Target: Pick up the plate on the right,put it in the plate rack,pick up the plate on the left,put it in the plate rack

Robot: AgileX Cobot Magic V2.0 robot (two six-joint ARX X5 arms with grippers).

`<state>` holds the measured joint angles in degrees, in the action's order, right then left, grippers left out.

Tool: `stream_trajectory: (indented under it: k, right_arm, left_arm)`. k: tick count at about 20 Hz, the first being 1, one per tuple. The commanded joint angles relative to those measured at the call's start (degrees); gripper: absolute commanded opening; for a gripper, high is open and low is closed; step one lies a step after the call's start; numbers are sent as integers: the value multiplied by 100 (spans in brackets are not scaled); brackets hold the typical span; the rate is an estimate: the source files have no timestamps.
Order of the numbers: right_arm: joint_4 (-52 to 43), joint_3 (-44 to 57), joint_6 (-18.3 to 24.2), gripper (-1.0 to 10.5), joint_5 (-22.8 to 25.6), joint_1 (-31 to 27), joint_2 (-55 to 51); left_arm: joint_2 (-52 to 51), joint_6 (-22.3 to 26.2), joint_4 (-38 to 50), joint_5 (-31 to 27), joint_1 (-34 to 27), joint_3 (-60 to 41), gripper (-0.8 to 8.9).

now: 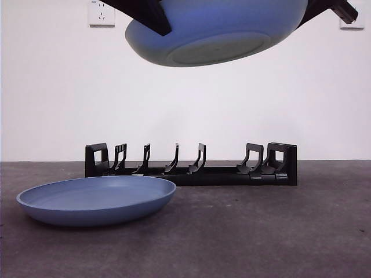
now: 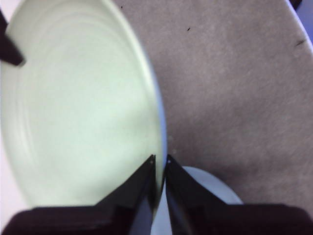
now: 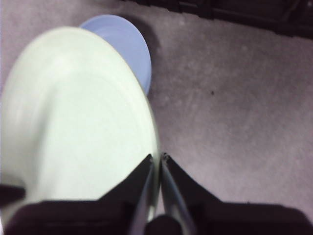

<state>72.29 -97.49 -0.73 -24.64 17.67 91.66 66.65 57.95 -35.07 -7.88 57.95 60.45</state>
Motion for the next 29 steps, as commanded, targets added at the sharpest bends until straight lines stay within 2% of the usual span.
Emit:
stream_trajectory:
  k: [1, 3, 6, 8, 10, 13, 15, 19, 21, 29]
  right_arm:
    - [-133, -33, -55, 241, 105, -39, 31]
    - [-197, -50, -55, 309, 103, -39, 31]
    - [-313, -149, -55, 321, 107, -39, 31]
    - [-468, -378, -96, 321, 184, -50, 26]
    - [-761, -798, -256, 321, 577, -50, -55]
    - [-1200, -1552, -433, 321, 1462, -48, -326]
    - [-1274, -1921, -459, 319, 1655, -48, -533]
    - [-699, -2031, -96, 315, 1502, -48, -879]
    - [-280, -2031, 9, 316, 1438, -44, -905]
    - [275, -1961, 39, 315, 686, -37, -905]
  left_arm:
    - [-20, -450, -24, -109, 11, 0, -9]
    - [-20, -557, -22, -94, 11, 0, -9]
    - [-20, -846, -7, -31, 11, 0, -9]
    - [-20, -1241, 59, 96, -22, 0, -9]
    - [-22, -1716, 267, 278, -120, 0, -8]
    - [-22, -2605, 918, 702, -444, 0, -9]
    - [-22, -3322, 1556, 1062, -820, 0, -9]
    - [59, -5174, 3023, 2249, -2004, 0, -9]
    - [219, -5755, 3491, 2686, -2549, 0, -8]
    - [1060, -6181, 4052, 2992, -3235, 0, -8]
